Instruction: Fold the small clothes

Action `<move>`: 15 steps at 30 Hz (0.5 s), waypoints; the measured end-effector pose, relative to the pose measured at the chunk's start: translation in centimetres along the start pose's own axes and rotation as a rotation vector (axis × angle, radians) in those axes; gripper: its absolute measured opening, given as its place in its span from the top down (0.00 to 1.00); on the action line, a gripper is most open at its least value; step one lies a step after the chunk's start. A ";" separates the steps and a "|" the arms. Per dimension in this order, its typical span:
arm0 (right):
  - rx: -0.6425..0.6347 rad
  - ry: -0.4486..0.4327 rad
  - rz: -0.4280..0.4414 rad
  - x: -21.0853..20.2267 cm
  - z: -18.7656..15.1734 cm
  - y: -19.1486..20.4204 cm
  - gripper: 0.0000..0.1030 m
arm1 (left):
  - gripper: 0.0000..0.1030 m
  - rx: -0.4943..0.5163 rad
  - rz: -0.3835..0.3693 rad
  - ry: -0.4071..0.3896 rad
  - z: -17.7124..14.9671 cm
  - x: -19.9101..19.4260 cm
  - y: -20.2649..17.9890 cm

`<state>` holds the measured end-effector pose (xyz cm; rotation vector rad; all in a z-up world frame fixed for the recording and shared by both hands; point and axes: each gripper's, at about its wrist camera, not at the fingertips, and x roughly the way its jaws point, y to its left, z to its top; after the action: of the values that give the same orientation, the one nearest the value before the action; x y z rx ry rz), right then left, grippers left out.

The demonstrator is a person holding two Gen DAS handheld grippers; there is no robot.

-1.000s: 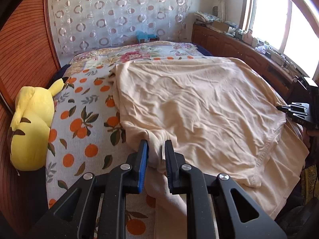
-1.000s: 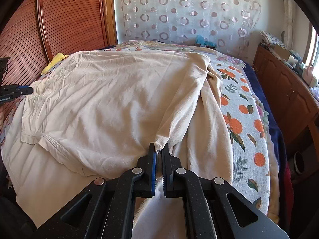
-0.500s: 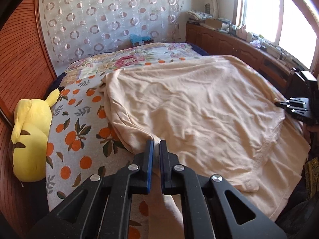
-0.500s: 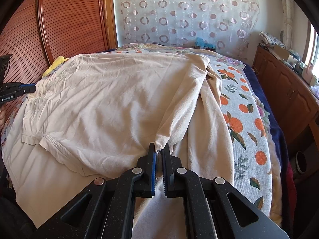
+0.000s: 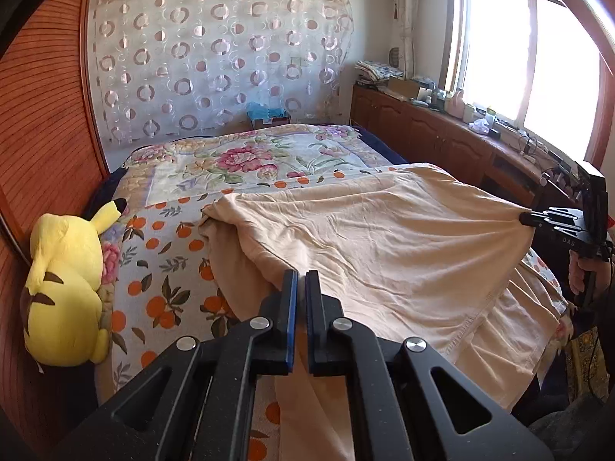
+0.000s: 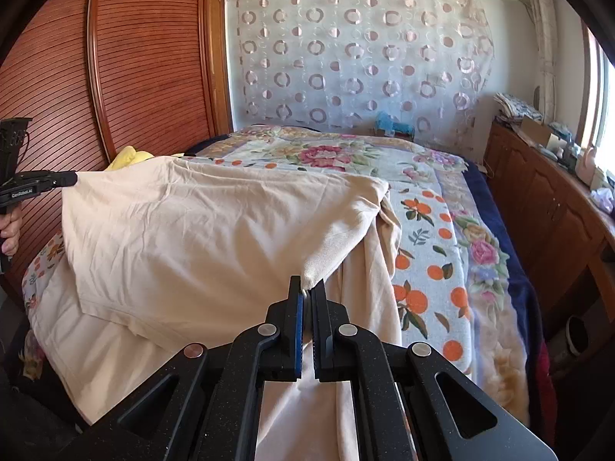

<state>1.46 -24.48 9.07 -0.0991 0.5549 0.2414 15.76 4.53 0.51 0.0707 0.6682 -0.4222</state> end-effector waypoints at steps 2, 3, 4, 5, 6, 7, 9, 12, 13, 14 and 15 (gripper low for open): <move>-0.015 -0.007 -0.006 -1.0 0.0 0.3 0.97 | 0.95 -0.018 -0.003 -0.004 -0.3 -0.3 0.5; -0.018 -0.009 -0.004 -1.4 0.0 0.3 0.97 | 0.95 -0.023 -0.007 -0.006 -0.4 -0.5 0.6; -0.021 -0.011 -0.003 -1.8 -0.1 0.4 0.97 | 0.95 -0.026 -0.006 -0.010 -0.5 -0.8 0.6; -0.022 -0.013 -0.001 -2.3 -0.1 0.5 0.97 | 0.96 -0.025 -0.005 -0.017 -0.6 -1.2 0.6; -0.024 -0.014 0.000 -2.6 -0.2 0.5 0.97 | 0.96 -0.022 -0.009 -0.027 -0.7 -1.7 0.4; -0.026 -0.018 0.001 -3.1 -0.3 0.6 0.97 | 0.96 -0.021 -0.017 -0.039 -0.7 -2.3 0.2; -0.034 -0.020 0.004 -4.1 -0.6 0.9 0.97 | 0.96 -0.026 -0.039 -0.059 -1.0 -3.7 -0.2; -0.050 -0.026 -0.001 -5.8 -1.1 1.1 0.97 | 0.96 -0.026 -0.059 -0.079 -1.7 -5.4 -0.5; -0.052 -0.029 0.000 -6.6 -1.3 1.2 0.97 | 0.96 -0.031 -0.062 -0.086 -2.0 -6.0 -0.5; -0.053 -0.032 0.002 -7.4 -1.6 1.2 0.97 | 0.96 -0.038 -0.071 -0.086 -2.5 -6.4 -0.5; -0.056 -0.031 0.004 -8.1 -1.9 1.3 0.97 | 0.96 -0.046 -0.079 -0.085 -2.9 -6.7 -0.3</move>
<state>-6.51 -25.10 11.78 -0.1483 0.5175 0.2616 9.25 7.19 2.34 -0.0173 0.5980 -0.4830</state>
